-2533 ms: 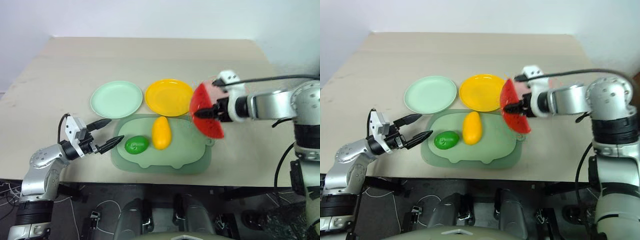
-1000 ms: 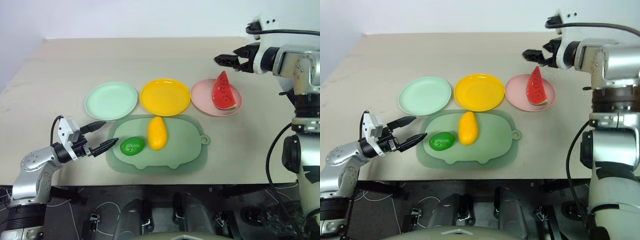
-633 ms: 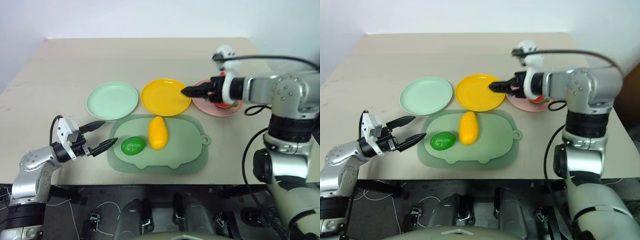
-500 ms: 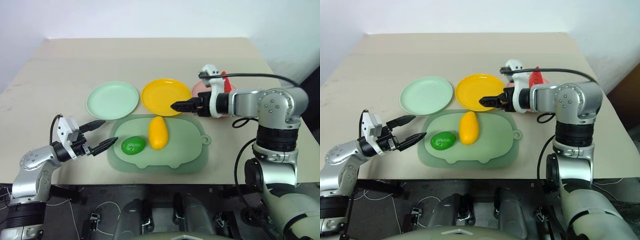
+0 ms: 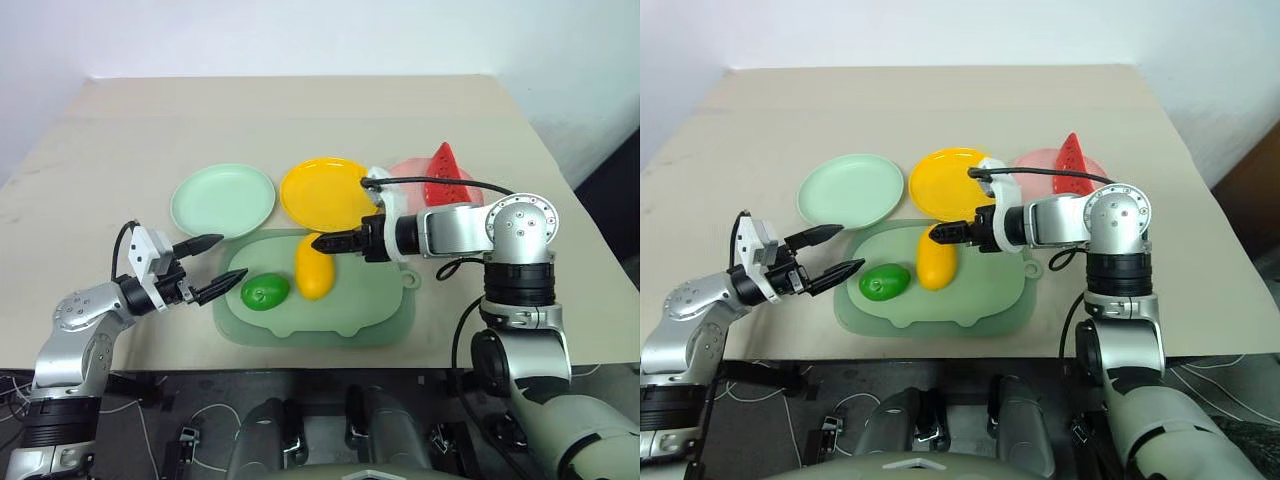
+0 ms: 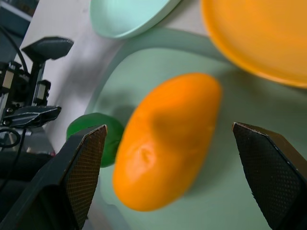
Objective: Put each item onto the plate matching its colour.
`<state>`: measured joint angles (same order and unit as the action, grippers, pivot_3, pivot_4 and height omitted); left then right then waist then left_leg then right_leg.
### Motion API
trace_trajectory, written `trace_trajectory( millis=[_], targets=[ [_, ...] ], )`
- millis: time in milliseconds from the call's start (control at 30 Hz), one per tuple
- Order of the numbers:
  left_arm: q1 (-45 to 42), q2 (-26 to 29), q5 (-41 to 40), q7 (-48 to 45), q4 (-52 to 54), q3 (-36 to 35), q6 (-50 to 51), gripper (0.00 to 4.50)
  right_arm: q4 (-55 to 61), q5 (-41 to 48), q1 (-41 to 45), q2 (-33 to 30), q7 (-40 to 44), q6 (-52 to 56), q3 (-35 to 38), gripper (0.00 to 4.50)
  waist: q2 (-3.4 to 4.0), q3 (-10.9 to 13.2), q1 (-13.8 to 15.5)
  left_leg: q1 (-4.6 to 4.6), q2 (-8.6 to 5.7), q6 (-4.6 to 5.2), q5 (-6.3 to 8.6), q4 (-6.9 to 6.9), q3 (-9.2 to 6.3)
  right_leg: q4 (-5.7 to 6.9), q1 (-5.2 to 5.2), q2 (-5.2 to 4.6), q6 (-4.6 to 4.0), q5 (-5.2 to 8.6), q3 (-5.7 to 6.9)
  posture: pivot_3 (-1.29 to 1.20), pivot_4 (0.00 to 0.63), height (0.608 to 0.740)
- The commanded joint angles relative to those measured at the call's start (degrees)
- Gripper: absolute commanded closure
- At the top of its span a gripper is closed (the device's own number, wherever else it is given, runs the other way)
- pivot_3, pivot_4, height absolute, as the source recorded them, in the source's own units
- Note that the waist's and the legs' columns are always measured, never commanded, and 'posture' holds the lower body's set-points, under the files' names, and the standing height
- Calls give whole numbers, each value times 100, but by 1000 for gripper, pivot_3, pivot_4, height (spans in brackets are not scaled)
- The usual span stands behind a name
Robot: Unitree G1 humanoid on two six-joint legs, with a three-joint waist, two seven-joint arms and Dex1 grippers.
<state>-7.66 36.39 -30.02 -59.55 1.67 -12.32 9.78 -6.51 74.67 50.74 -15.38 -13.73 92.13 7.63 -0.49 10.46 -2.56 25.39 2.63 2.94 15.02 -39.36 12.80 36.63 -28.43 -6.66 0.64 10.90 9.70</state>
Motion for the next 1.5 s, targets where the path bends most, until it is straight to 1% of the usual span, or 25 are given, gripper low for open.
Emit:
trace_trajectory(
  millis=[33,233,367,567,700,800,867,900,967,1100,1167,1267,1367,1433,1500],
  targets=[
    [-137,39,-24,-12,52,-38,-18,0,-53,539,73,107,-543,37,-99,53,0,0,6,0,0,0,0,0,0,0,0,0,0,0,0,0,150,696],
    [-230,-6,37,-77,-185,-2,-136,0,-288,1033,38,361,-1244,37,-394,53,0,-1,-3,-2,1,0,0,0,0,0,2,6,1,0,-1,0,150,696],
    [-209,-50,76,-72,-174,13,-169,0,-222,902,98,265,-1453,37,-728,53,0,-1,-3,-2,1,0,0,0,0,2,2,7,1,0,-1,0,150,696],
    [-158,-86,105,-21,-69,32,-181,0,89,383,245,-16,-1130,37,-1293,53,-1,-1,1,-2,0,0,0,0,0,1,2,5,1,0,-3,0,150,696],
    [-158,-84,99,-15,-82,13,-191,0,131,98,239,72,-915,37,-1163,53,-1,-1,0,-3,1,0,0,0,0,1,2,6,1,0,-3,0,150,696],
    [-160,-85,97,-24,-104,5,-208,0,165,-107,264,106,-770,37,-1100,565,-1,-1,5,-2,1,0,0,0,0,1,2,6,1,0,-3,0,150,696],
    [-165,-92,90,-21,-112,3,-212,0,219,-230,270,111,-647,37,-1083,1113,-1,-1,8,-2,1,0,0,0,1,1,3,6,1,0,-3,0,150,696],
    [-172,-95,95,-21,-125,9,-224,0,273,-288,268,110,-571,37,-1085,1206,-1,-1,7,-2,1,0,0,0,1,1,3,6,1,0,-3,0,150,696],
    [-187,-95,94,-33,-162,13,-247,0,362,-394,262,118,-468,37,-1046,1207,-1,-1,3,-2,1,0,0,0,0,1,2,6,1,0,-3,0,150,696],
    [-207,-70,81,-84,-281,-30,-295,0,598,-357,444,-114,-33,37,-774,1207,-1,-1,4,-2,2,0,0,0,0,1,1,7,1,0,-3,0,150,696],
    [-184,-50,72,-115,-321,-64,-324,0,580,-389,660,-240,209,5,-518,1207,-1,-1,8,-1,1,0,0,0,1,0,0,6,1,0,-3,0,150,696],
    [-128,-19,55,-165,-378,-137,-376,0,287,-791,1071,-483,642,-408,-286,1207,-1,-1,3,-1,1,0,0,0,1,0,-1,6,1,0,-3,0,150,696],
    [-75,-12,59,-180,-399,-174,-429,0,-121,-1567,1286,-784,1363,-1073,-592,1207,-1,-1,4,-1,2,0,0,1,0,-2,-1,7,1,1,-3,0,150,696],
    [-44,-19,59,-168,-367,-181,-443,0,-567,-2309,1368,-952,2073,-1854,-1086,1207,-1,-1,1,-1,2,0,0,1,0,-3,0,7,1,1,-2,0,150,696],
    [-21,-33,53,-134,-313,-184,-440,0,-1201,-2963,1516,-956,2666,-2482,-1493,1207,-1,-1,-4,-2,2,0,0,1,3,-2,0,7,2,1,-3,0,150,696]
  ],
)
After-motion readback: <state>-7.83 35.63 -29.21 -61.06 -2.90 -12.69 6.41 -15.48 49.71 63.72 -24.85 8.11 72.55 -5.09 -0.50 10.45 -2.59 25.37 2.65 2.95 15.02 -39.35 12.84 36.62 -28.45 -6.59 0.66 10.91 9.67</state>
